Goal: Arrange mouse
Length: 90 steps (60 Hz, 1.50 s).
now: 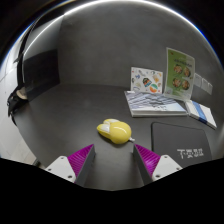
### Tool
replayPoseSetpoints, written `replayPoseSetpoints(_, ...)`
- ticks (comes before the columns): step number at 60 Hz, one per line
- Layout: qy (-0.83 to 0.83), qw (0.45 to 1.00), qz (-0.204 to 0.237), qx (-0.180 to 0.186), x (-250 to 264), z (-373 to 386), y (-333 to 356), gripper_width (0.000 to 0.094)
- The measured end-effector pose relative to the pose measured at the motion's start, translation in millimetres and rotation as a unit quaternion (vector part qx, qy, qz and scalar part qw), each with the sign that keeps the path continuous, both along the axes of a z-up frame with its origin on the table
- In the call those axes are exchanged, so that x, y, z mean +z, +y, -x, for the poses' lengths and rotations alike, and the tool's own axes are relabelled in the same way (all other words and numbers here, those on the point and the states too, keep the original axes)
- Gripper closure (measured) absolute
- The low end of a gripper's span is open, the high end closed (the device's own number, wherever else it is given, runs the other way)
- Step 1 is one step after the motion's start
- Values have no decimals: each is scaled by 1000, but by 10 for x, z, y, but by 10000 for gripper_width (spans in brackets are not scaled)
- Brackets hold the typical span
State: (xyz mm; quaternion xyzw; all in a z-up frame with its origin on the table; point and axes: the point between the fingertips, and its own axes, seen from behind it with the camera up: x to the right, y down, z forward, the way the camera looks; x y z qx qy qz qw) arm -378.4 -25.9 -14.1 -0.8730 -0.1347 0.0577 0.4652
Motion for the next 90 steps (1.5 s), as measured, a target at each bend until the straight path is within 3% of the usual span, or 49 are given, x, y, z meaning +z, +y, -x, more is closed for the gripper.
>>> replayPoseSetpoints(27,5,997,25,-74,-35,100,973,116)
replayPoseSetpoints(39,-2,995,26,-99,-39,128,960,213)
replayPoseSetpoints(51,0,996,34,-79,-34,191,829,237)
replayPoseSetpoints(58,8,998,22,-61,-18,192,807,161)
replayPoseSetpoints(60,5,998,24,-51,-23,194,777,91)
replayPoseSetpoints(68,3,999,31,-25,-39,172,651,95)
replayPoseSetpoints(75,14,999,15,-29,-21,140,695,96)
replayPoseSetpoints(79,14,998,15,-51,-26,71,752,298)
replayPoseSetpoints(84,0,998,15,-67,-41,42,775,351)
replayPoseSetpoints(85,-7,998,15,-65,-43,48,780,318)
replayPoseSetpoints(87,-16,998,19,-61,-48,72,774,376)
replayPoseSetpoints(88,-17,998,21,-62,-49,81,773,454)
replayPoseSetpoints(89,-17,998,22,-64,-47,90,773,412)
replayPoseSetpoints(90,-17,998,22,-65,-47,95,772,494)
